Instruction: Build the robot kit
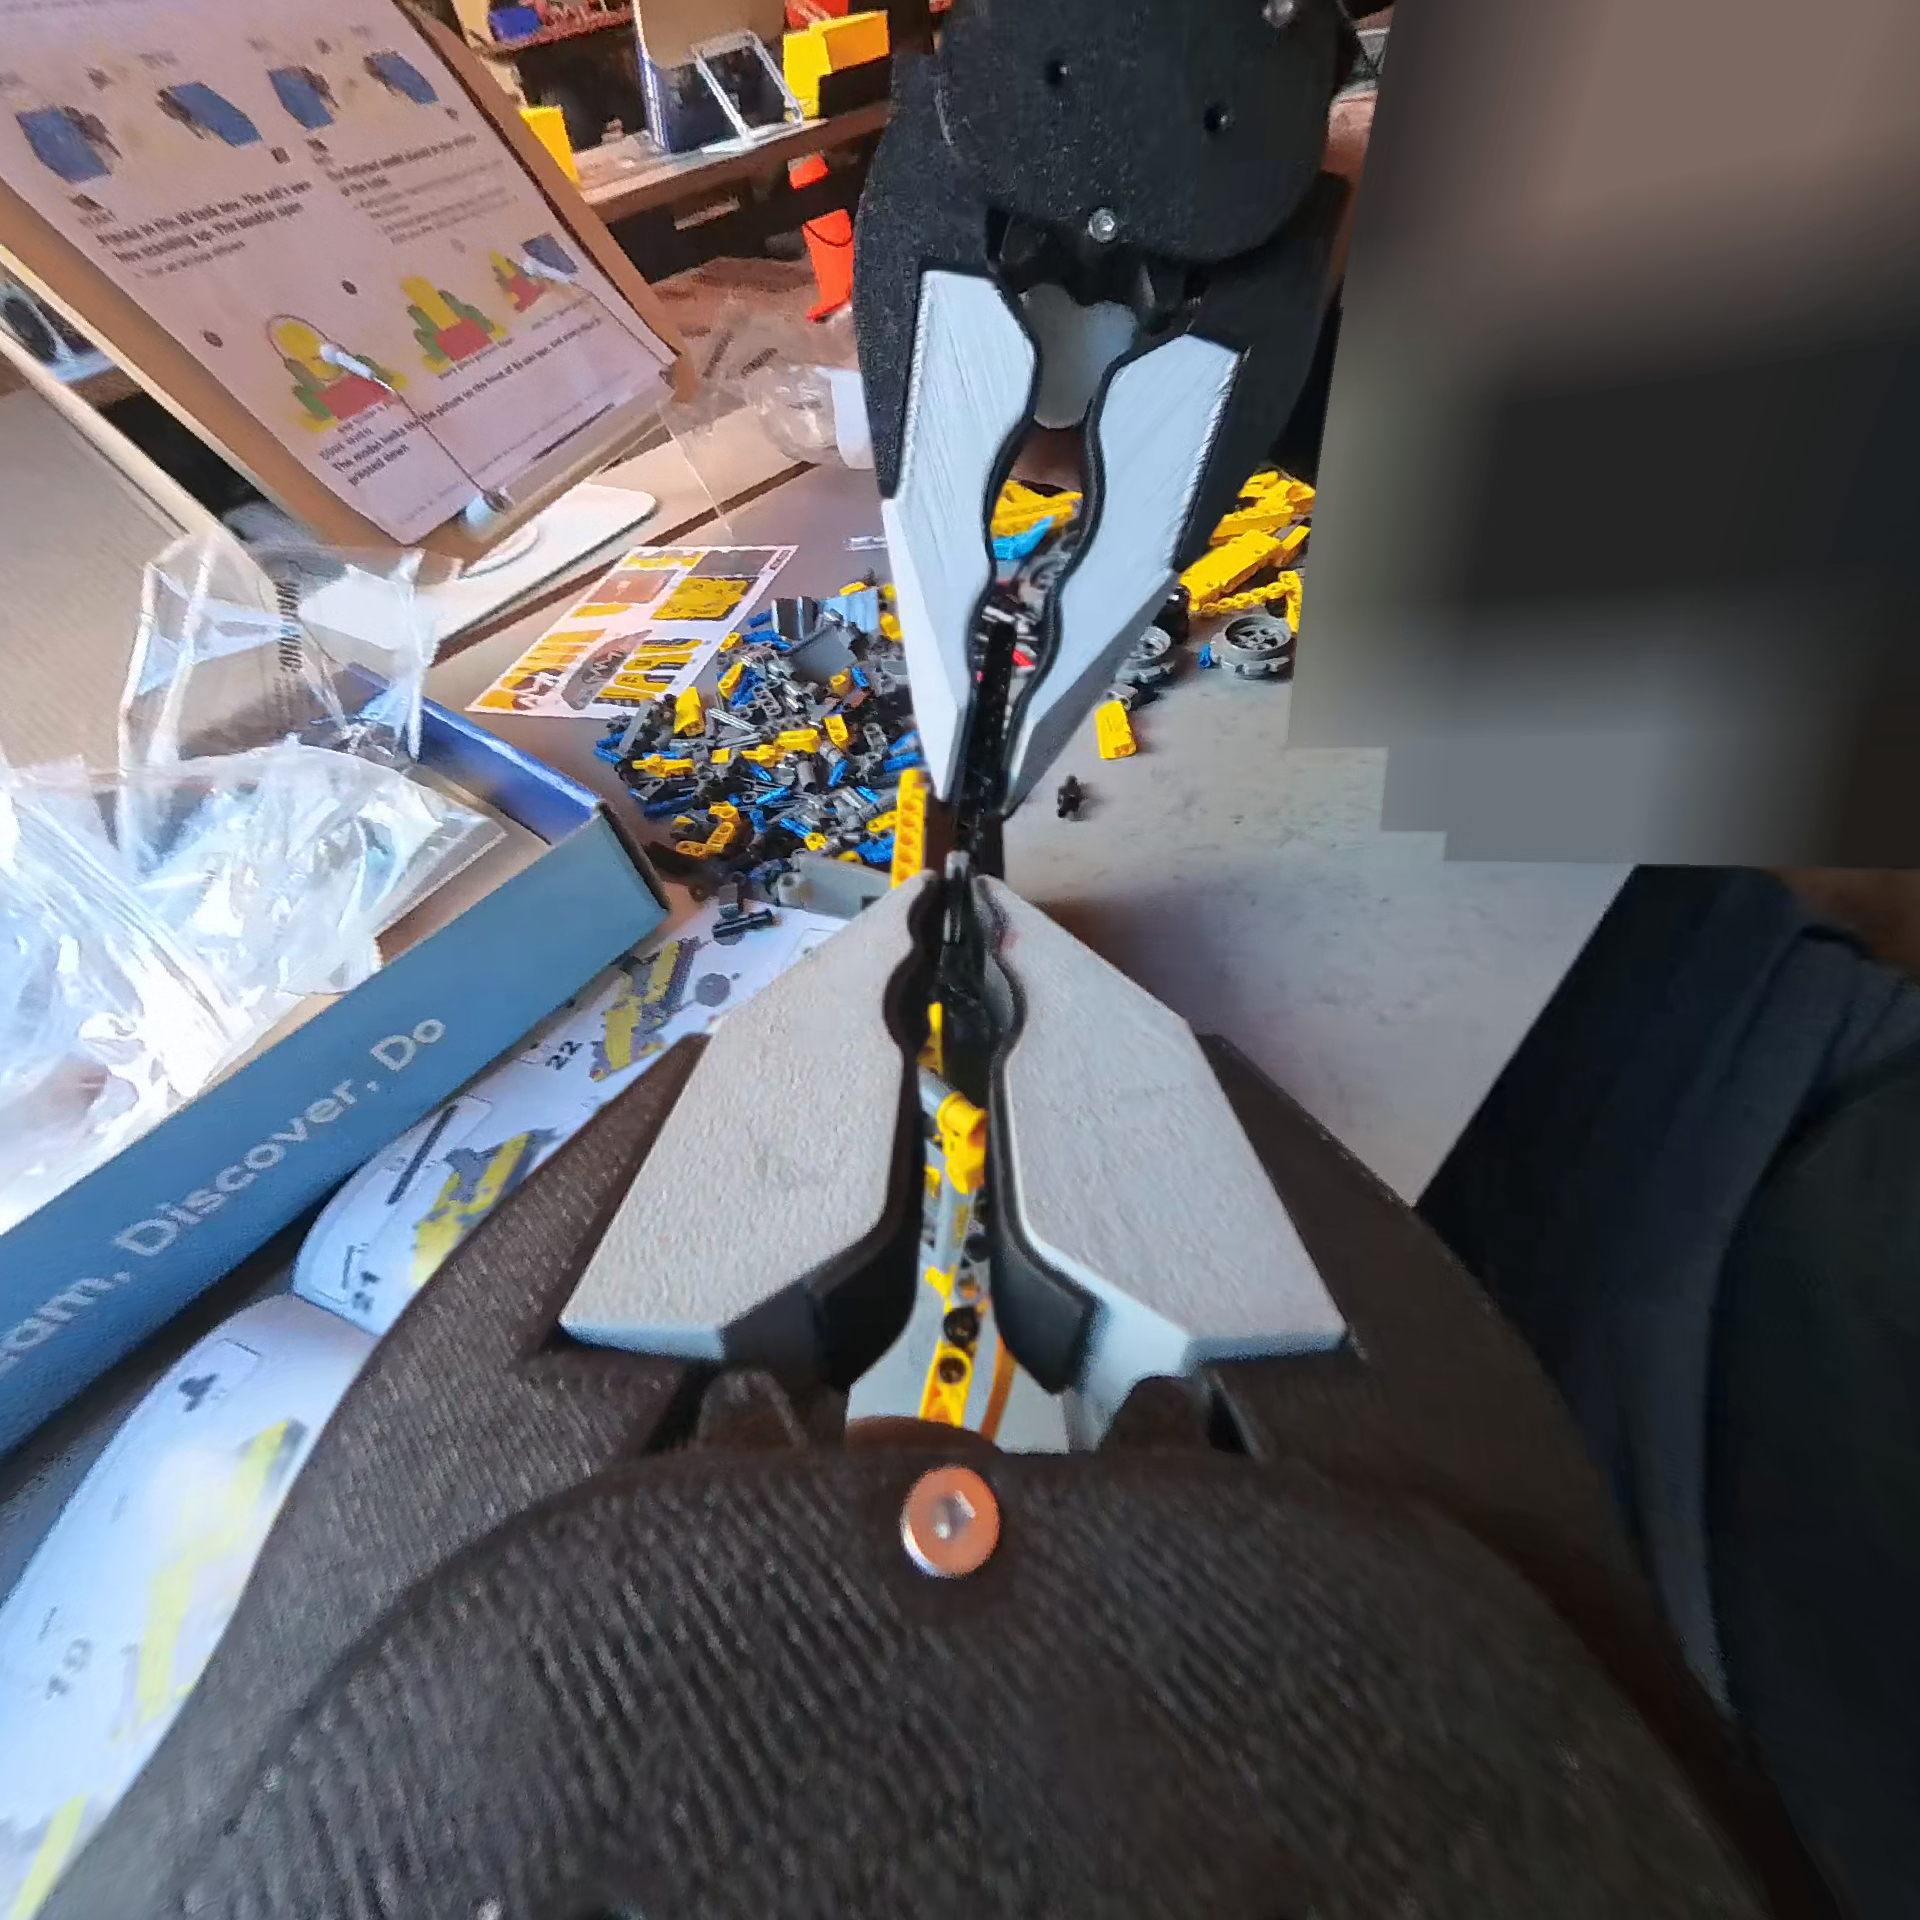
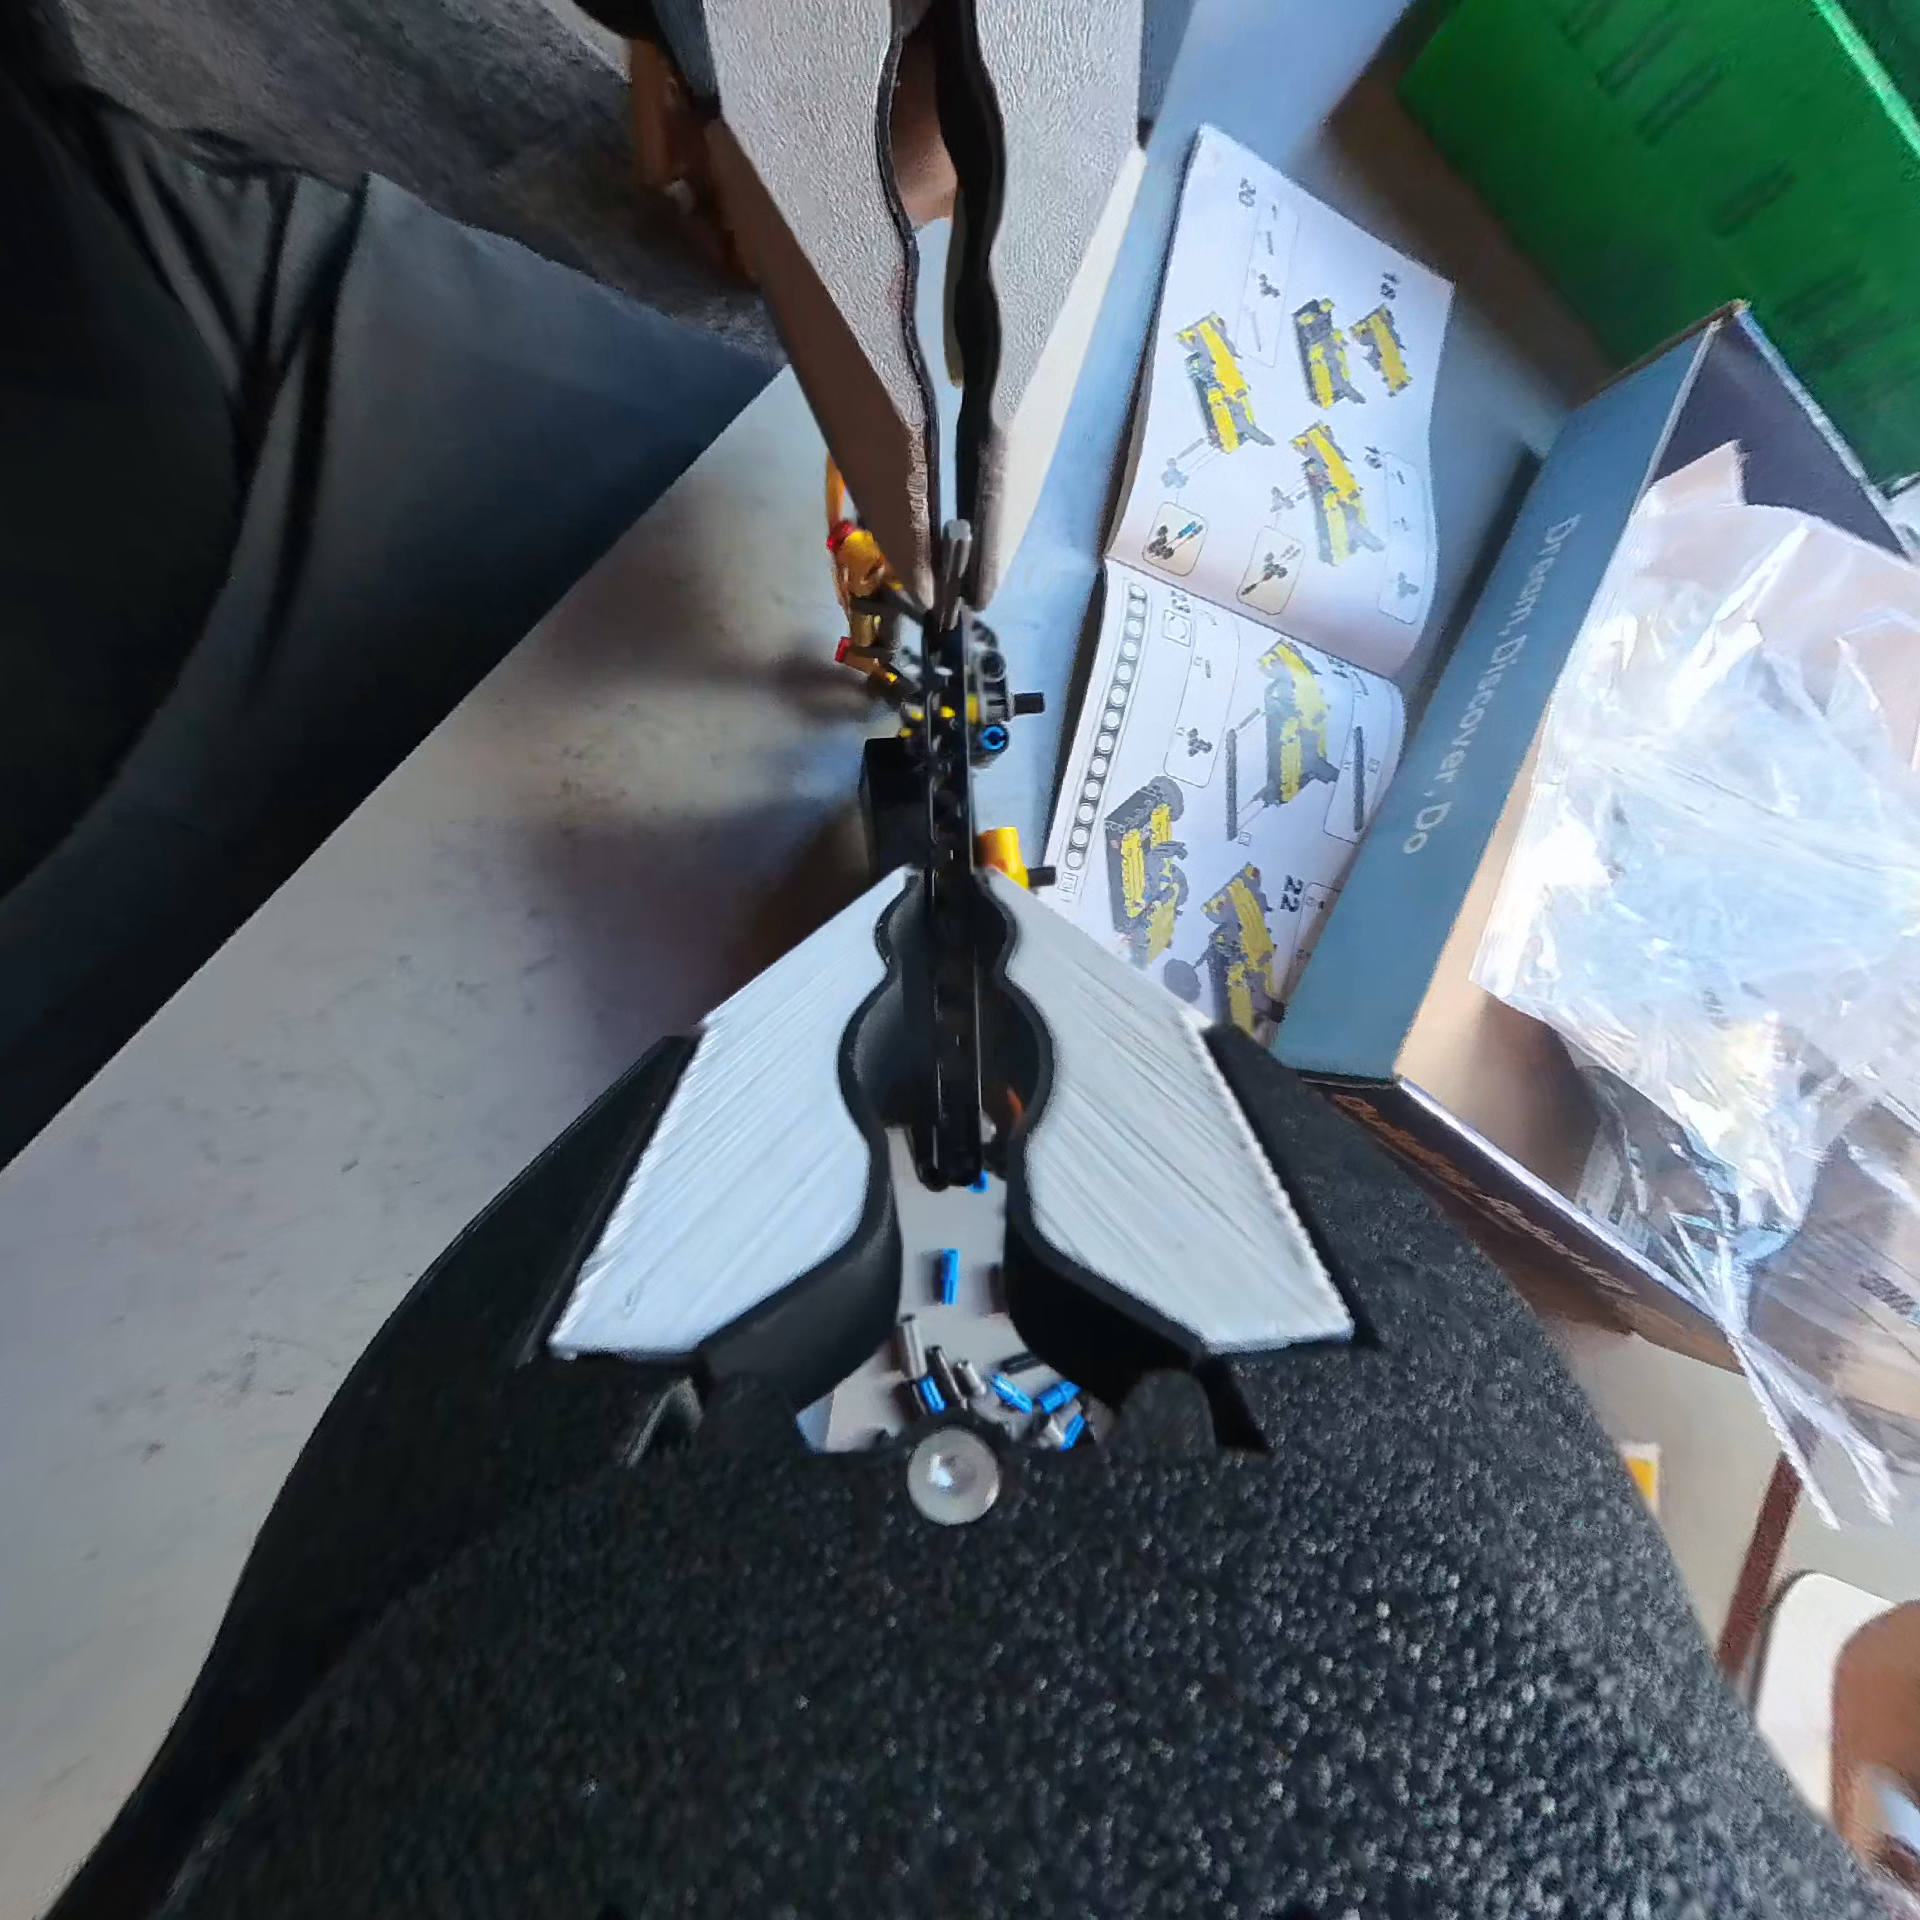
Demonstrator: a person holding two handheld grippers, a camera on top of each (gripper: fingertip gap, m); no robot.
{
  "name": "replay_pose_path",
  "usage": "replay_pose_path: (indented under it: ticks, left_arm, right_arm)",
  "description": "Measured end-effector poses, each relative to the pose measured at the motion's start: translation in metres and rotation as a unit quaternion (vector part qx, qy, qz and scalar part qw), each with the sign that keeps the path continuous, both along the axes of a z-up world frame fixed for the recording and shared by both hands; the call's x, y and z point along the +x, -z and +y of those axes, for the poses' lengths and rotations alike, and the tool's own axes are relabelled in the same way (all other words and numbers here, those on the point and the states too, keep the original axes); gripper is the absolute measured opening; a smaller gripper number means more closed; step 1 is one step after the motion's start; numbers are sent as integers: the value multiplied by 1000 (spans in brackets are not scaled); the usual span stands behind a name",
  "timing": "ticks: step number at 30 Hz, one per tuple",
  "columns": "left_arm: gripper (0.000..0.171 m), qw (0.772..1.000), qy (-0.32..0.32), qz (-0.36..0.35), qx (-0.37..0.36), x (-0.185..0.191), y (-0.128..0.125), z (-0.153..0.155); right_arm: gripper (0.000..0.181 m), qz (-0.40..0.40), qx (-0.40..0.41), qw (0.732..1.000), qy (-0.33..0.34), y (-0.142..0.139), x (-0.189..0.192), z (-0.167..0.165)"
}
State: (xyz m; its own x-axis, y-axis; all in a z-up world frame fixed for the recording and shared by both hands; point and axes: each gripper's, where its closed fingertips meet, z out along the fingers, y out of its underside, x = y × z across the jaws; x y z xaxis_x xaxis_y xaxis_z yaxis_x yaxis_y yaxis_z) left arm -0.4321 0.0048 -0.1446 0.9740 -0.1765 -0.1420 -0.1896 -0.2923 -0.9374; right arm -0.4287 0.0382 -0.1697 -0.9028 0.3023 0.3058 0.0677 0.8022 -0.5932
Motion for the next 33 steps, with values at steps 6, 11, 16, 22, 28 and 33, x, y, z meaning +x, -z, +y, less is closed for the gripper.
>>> replay_pose_path:
  ticks: [6, 11, 16, 22, 28, 33]
  left_arm:
    - [0, 1000, 11, -14, -13, -3, 8, 0]
    - [1, 1000, 18, 14, -20, -3, -2, -1]
    - [0, 1000, 22, 0, -19, -5, -6, -1]
    - [0, 1000, 10, 12, 1, -3, -3, -5]
    - [1, 1000, 0, -6, 21, -10, -5, -8]
    - [0, 1000, 13, -9, 26, -10, -4, -6]
  right_arm:
    - [7, -20, -11, 1000, 12, 9, -4, 0]
    - [7, -15, -26, 999, 12, 3, -5, -3]
    - [7, -16, -51, 999, 9, -3, -4, -3]
    - [8, -12, -51, 999, 4, 0, -3, -7]
    - [7, -9, -65, 998, 6, -1, -9, -11]
    - [8, -8, -71, 997, 7, 0, -11, -8]
